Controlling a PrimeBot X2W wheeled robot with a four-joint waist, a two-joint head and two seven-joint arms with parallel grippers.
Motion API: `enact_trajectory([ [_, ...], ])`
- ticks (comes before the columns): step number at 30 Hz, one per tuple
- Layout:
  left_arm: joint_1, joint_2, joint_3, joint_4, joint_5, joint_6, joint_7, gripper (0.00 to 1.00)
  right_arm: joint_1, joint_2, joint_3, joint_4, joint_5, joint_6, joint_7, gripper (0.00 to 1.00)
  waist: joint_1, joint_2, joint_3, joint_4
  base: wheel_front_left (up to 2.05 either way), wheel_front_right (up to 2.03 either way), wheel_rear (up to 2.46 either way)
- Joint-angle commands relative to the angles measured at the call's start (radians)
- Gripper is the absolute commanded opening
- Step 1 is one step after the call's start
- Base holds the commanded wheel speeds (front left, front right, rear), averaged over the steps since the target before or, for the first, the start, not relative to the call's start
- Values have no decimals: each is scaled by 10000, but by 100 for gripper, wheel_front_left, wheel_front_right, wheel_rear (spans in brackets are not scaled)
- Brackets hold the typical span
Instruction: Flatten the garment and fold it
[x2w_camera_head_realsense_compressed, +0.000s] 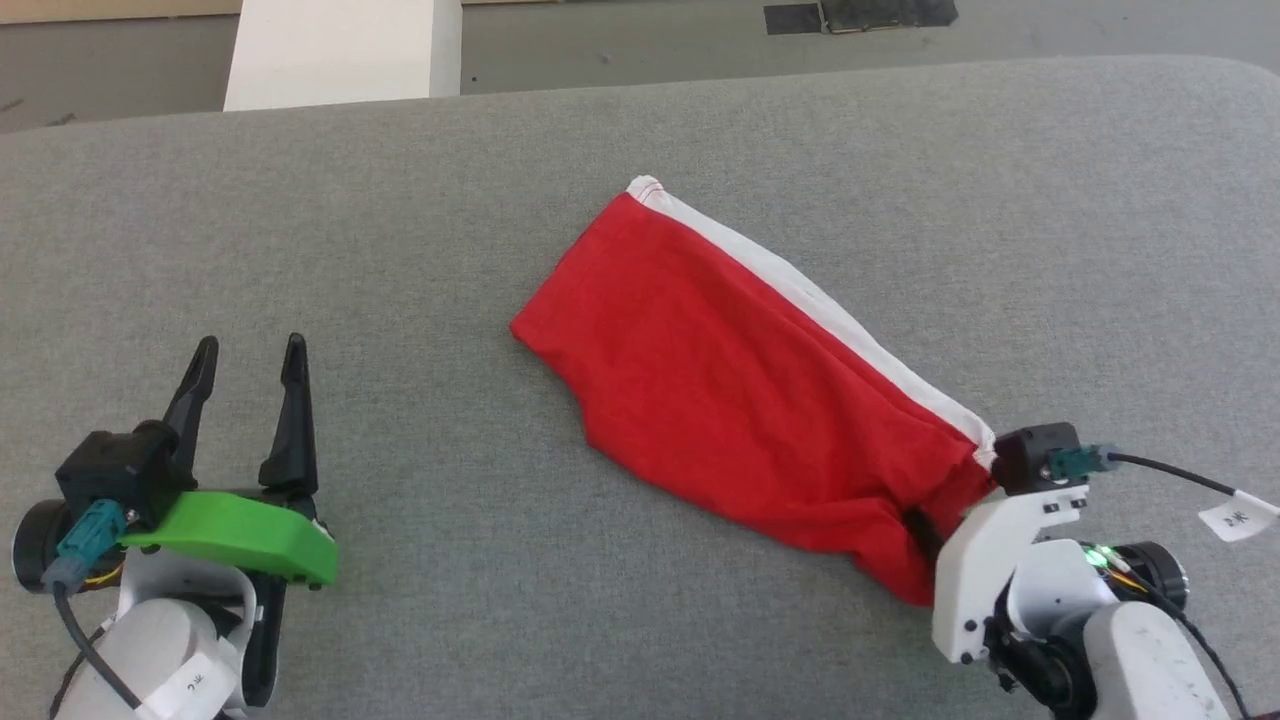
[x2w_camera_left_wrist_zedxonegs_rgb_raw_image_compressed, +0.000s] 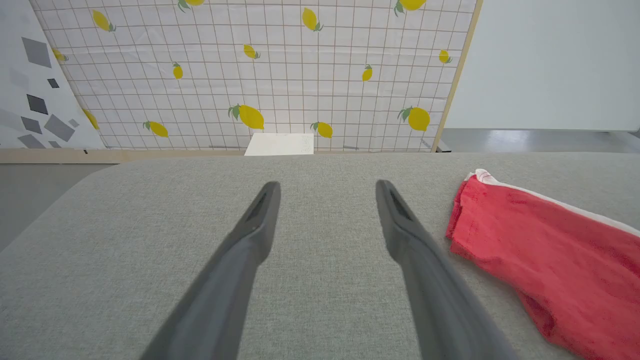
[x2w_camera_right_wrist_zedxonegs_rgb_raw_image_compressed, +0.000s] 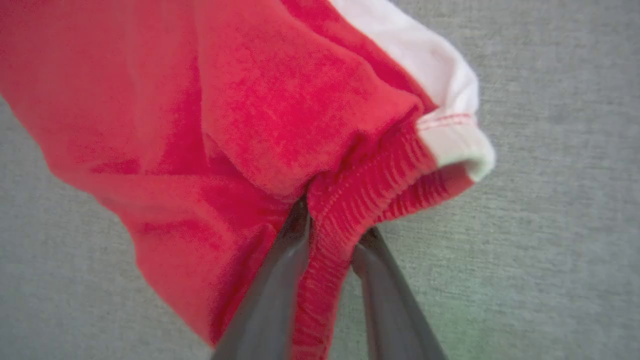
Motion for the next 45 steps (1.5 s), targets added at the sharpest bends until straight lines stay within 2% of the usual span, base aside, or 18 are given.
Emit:
enact_trajectory([
  [1, 120, 4, -64, -17, -88, -6, 49, 100, 26, 122, 199, 351, 94, -11, 22, 0, 0, 0, -14, -37, 0, 0, 0],
  [7, -273, -74, -488, 86, -249, -285, 703, 100, -262, 122, 91, 294, 103, -11, -350, 0, 0, 0, -9, -269, 0, 0, 0],
  [8, -792, -243, -812, 304, -447, -447, 1436, 100, -397, 122, 75, 157, 140, -11, -445, 0, 0, 0, 66, -396, 0, 0, 0],
  [17, -3678, -675, -2107, 2585, -782, -1130, 4971, 100, -725, 122, 279, -157, 336, -11, -501, 0, 0, 0, 508, -733, 0, 0, 0],
  [18, -4463, -897, -2321, 3460, -978, -1262, 5939, 100, -827, 122, 389, -200, 401, -11, -534, 0, 0, 0, 706, -923, 0, 0, 0],
  [27, -5228, -1102, -2874, 4750, -1322, -1585, 7837, 100, -999, 122, 439, -134, 535, -11, -780, 0, 0, 0, 1168, -1354, 0, 0, 0],
  [28, -5205, -1131, -2919, 4829, -1412, -1662, 7995, 85, -994, 122, 425, -108, 543, -11, -808, 0, 0, 0, 1181, -1375, 0, 0, 0],
  [29, -5177, -1163, -2931, 4863, -1513, -1742, 8089, 20, -987, 122, 414, -86, 552, -11, -824, 0, 0, 0, 1191, -1390, 0, 0, 0],
  [30, -5139, -1190, -2943, 4899, -1613, -1813, 8185, 0, -980, 122, 396, -61, 557, -11, -847, 0, 0, 0, 1195, -1399, 0, 0, 0],
  [35, -4994, -1229, -2754, 4919, -1960, -1944, 8061, 0, -956, 122, 266, 47, 556, -11, -914, 0, 0, 0, 1087, -1341, 0, 0, 0],
  [45, -4365, -1349, -1638, 4298, -3115, -2266, 6810, 0, -1089, 122, -339, -36, 239, -11, -566, 0, 0, 0, 378, -880, 0, 0, 0],
])
